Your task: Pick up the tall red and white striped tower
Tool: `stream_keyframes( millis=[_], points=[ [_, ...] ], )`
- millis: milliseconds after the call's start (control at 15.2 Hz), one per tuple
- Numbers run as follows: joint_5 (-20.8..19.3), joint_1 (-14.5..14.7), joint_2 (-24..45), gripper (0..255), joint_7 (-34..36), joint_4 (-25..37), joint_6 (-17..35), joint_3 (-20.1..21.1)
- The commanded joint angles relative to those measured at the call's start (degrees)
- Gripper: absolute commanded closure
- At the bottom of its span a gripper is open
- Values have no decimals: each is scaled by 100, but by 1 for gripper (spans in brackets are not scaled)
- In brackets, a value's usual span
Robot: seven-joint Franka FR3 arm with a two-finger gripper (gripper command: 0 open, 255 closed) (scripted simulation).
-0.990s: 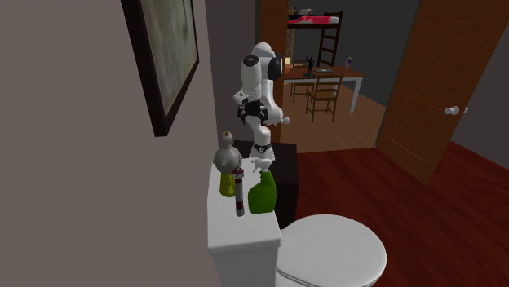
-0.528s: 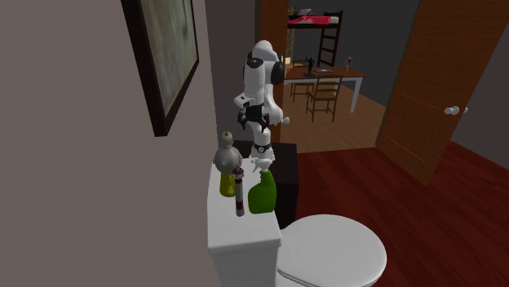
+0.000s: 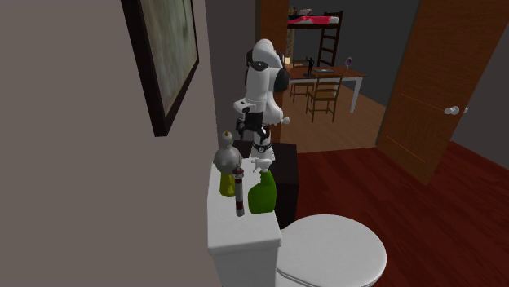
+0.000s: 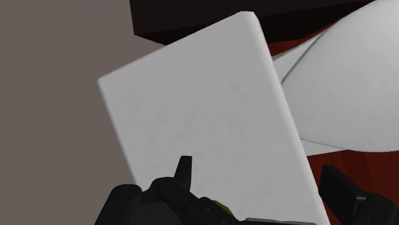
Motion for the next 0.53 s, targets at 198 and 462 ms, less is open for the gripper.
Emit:
stream_keyframes(
  millis=[198, 462],
  points=[
    [-263, -49, 856, 0, 440, 786, 447, 141],
    [-531, -66, 1539, 0, 793, 1542, 648, 226]
  ],
)
